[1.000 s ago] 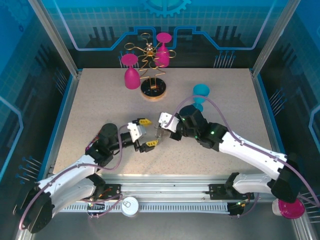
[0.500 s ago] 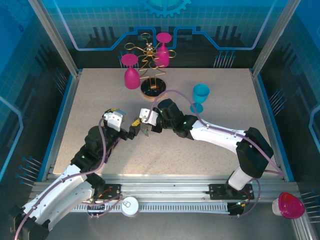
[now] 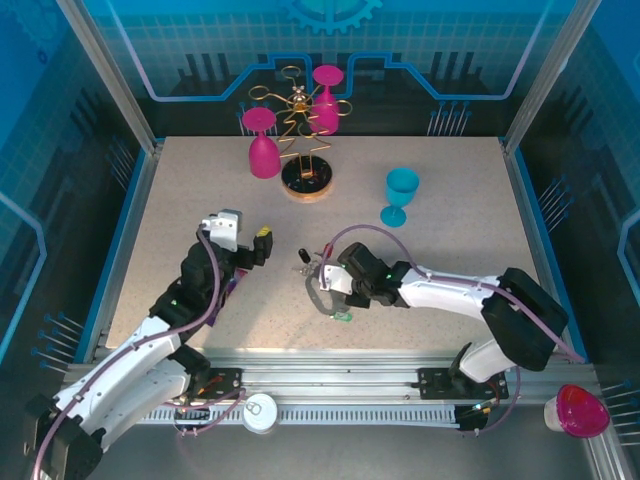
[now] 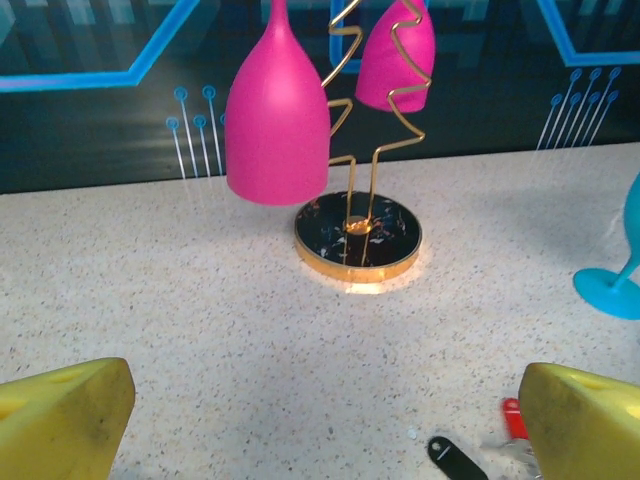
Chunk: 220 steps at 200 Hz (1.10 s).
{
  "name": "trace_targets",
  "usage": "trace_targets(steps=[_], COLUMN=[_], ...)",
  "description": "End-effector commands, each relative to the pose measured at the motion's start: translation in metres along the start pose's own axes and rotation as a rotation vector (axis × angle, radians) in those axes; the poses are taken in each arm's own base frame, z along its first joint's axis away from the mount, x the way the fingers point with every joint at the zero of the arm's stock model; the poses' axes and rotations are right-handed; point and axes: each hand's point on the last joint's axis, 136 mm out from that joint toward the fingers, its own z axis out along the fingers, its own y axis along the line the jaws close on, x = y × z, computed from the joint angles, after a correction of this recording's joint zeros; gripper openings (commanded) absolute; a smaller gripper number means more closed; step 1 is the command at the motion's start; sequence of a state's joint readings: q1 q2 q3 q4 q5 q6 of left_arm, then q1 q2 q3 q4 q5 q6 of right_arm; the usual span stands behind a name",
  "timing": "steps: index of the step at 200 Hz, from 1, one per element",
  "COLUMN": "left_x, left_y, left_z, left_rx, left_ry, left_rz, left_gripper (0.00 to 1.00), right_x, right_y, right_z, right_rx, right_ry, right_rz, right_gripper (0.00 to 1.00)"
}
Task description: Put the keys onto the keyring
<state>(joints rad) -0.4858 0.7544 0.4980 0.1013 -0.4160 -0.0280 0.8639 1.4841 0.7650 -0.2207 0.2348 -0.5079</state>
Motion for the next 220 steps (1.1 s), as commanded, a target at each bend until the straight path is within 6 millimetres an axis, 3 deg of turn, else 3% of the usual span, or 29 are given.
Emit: trace_targets(steps=[1, 22, 65, 86, 114, 137, 155, 171, 189, 211, 220], left_x=[-0.016, -0.008, 0.013, 0.023, 0.044, 0.062, 0.076, 0.083, 0.088, 0.09, 0.09], left_y=[0.007, 0.014, 0.044, 0.061, 0.089, 0.107, 0.111, 0.111, 0.109, 0.105, 0.097], left_z=[0.004, 0.012, 0.029, 0.035, 0.046, 0.055, 0.064, 0.071, 0.078, 0.087, 0.092], left_rx=[-0.037, -0.063, -0.153, -0.209, -0.313, -0.334, -0.299, -0.27, -0.223, -0.175, -0.127], left_ry=[-0.016, 0.013, 0.081, 0.106, 0.159, 0.182, 0.193, 0.182, 0.136, 0.064, 0.062], left_rz=[-0.023, -0.007, -0.029, -0.034, 0.012, -0.031, -0.065, -0.074, -0.085, -0.089, -0.057], left_gripper=[0.99, 0.99, 0.99, 0.99, 0.99, 0.99, 0.99, 0.99, 0.99, 0.99, 0.99], right_x=[0.042, 0.064, 0.104, 0.104, 0.079, 0.067, 0.092, 0.113, 0.128, 0.133, 0.141], right_y=[-0.005, -0.012, -0.029, -0.043, -0.065, -0.105, -0.143, -0.167, -0.178, -0.188, -0.19], right_z=[-0.009, -0.012, -0.016, -0.024, -0.046, -0.075, -0.092, -0.098, -0.092, -0.083, -0.072], right_rx=[0.08, 0.139, 0.218, 0.27, 0.31, 0.367, 0.483, 0.572, 0.641, 0.688, 0.668], right_ry=[0.176, 0.262, 0.447, 0.447, 0.229, -0.082, -0.27, -0.422, -0.515, -0.58, -0.562], right_rz=[0.006, 0.007, 0.027, 0.064, 0.244, 0.554, 0.792, 0.881, 0.879, 0.84, 0.871], right_gripper=[0.0, 0.01, 0.28, 0.44, 0.54, 0.59, 0.63, 0.63, 0.63, 0.63, 0.63])
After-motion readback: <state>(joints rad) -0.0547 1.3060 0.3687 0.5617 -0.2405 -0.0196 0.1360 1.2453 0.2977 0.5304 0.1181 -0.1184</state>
